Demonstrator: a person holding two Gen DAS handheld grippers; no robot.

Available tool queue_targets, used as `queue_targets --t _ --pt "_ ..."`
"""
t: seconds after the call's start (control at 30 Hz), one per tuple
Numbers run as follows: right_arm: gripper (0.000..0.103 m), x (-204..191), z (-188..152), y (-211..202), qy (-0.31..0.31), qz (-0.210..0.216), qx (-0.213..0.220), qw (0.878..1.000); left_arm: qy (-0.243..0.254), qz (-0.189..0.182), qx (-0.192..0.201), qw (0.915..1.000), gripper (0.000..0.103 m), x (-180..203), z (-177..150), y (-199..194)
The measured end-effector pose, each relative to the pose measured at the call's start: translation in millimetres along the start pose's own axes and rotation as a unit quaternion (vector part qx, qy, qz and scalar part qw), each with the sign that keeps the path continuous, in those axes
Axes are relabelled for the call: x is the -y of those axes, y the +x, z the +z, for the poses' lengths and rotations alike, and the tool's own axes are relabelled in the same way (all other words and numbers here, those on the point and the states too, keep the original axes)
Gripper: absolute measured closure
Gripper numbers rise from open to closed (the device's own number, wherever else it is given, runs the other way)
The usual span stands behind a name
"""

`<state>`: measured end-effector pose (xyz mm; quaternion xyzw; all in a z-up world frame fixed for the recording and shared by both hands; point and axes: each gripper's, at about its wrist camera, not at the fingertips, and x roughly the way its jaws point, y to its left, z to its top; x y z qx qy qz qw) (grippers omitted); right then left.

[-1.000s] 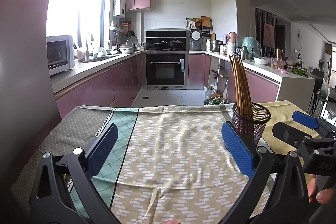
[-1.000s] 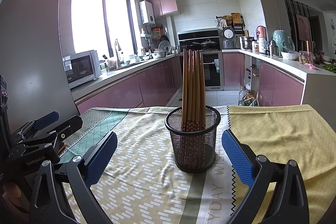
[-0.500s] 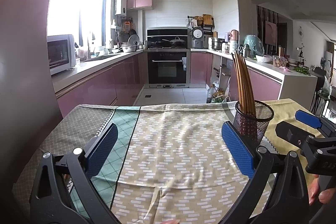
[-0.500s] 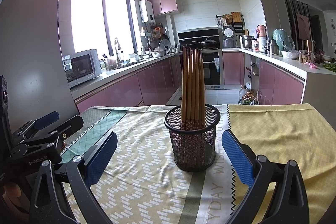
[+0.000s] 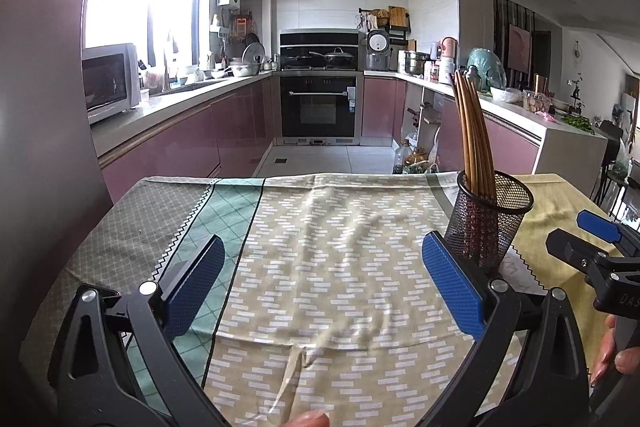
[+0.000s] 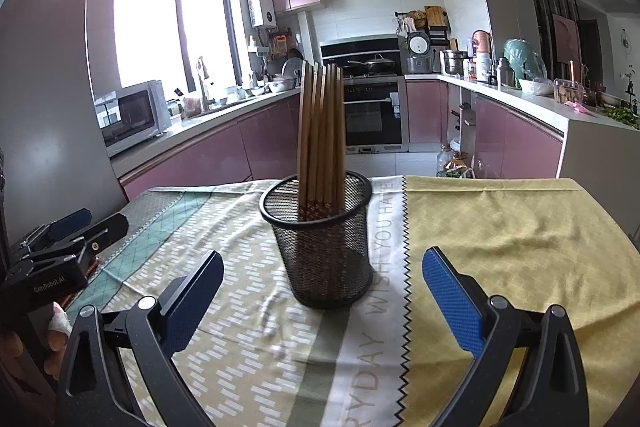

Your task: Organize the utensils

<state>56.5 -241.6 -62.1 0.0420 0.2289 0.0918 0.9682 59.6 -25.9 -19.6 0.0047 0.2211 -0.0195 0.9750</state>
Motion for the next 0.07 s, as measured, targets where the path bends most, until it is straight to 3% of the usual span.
queue_targets --t 0.07 --pt "0.007 16.3 -1.8 8.7 -0.001 -0.027 -0.032 0.999 -0.002 0.003 -0.018 0.9998 0.006 -3.3 -0.9 8.3"
